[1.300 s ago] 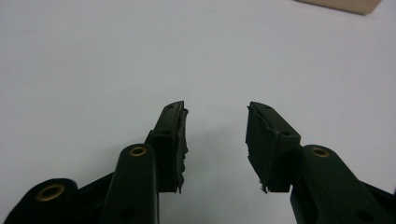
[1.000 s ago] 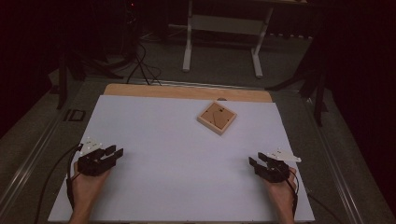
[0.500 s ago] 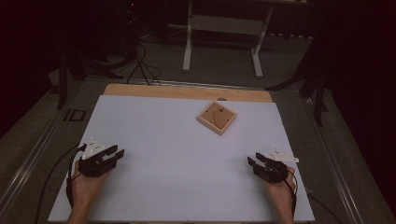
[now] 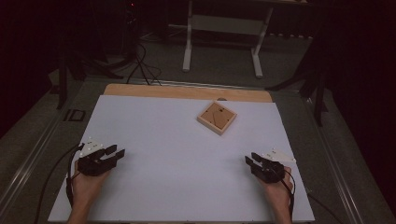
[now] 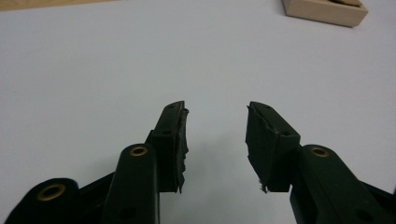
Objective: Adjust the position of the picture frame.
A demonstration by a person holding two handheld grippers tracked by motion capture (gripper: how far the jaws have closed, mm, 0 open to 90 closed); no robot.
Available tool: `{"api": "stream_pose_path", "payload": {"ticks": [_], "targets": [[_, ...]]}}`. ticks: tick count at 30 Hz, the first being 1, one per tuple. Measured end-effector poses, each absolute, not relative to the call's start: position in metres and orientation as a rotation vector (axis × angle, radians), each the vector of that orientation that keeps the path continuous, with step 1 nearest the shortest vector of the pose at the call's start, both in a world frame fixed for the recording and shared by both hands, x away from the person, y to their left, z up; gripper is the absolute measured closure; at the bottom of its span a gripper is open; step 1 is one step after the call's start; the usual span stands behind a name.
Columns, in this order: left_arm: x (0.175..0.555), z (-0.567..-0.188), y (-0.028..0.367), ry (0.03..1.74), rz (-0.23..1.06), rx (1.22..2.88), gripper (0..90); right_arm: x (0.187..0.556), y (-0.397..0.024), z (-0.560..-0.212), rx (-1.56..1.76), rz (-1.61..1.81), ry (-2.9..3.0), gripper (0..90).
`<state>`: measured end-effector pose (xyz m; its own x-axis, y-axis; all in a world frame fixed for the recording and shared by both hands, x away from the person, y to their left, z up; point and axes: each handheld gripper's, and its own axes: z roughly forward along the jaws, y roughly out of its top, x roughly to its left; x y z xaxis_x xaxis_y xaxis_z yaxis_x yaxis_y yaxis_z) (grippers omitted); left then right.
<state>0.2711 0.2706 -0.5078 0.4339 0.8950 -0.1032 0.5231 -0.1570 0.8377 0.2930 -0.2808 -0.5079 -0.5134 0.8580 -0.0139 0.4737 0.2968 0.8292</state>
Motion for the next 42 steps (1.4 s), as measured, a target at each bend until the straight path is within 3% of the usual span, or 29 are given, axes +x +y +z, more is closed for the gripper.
{"api": "stream_pose_path", "payload": {"ticks": [21, 42], "targets": [[0.272, -0.51, 0.263, 1.195, 0.573, 1.892, 50.5, 0.3, -0.266, -0.49, 1.119, 1.15, 2.116, 64.9], [0.273, -0.511, 0.26, 1.192, 0.555, 1.891, 49.1, 0.32, -0.253, -0.475, 1.075, 1.187, 2.106, 64.9]]}}
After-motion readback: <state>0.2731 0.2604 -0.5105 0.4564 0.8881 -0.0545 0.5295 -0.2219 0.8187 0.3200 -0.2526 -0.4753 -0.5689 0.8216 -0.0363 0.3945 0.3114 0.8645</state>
